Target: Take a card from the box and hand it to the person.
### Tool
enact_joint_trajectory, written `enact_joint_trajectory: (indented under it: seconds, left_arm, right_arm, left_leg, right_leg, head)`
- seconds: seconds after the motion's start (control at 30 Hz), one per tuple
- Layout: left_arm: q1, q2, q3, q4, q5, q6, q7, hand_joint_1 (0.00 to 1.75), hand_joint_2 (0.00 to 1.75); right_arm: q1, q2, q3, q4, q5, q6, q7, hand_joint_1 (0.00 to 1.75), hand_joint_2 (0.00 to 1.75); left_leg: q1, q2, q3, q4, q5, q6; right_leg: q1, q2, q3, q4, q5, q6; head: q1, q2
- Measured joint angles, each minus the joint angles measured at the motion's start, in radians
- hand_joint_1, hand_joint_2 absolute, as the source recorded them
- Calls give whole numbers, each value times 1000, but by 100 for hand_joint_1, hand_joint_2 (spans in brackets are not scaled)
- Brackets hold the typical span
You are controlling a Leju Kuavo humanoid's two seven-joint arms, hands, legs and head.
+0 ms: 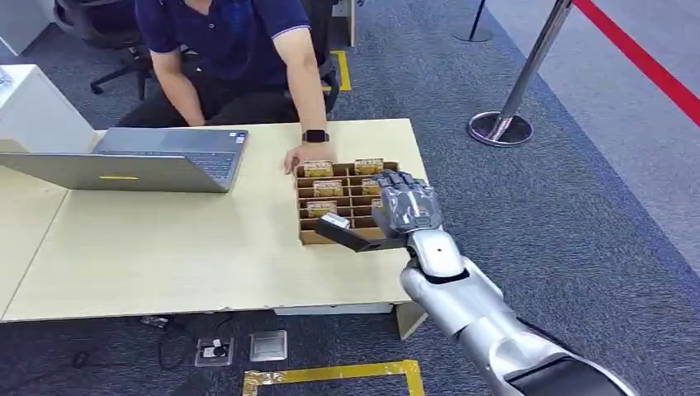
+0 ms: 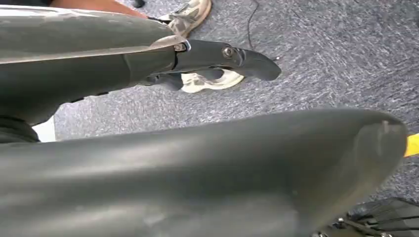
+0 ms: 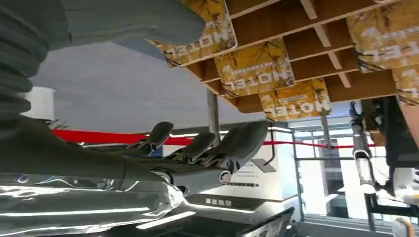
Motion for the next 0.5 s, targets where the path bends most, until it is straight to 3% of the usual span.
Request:
enact_joint_trajectory:
  seconds: [0.03,0.5]
  left_arm:
    - [0,-1,0,0,0,0,0,0,0]
    - [-2,-3,-4,0,-6,-3,5,0,0]
  right_arm:
    - [-3,0,0,8,0,-1,1,61,175]
    - [-45,0,-6,111,-13,-2,17,75,175]
  left_leg:
    - [0,0,0,0,0,0]
    - [0,0,0,0,0,0]
  right_leg:
    - [0,0,0,0,0,0]
    - [0,0,0,0,0,0]
  head:
    - [0,0]
    - [0,0]
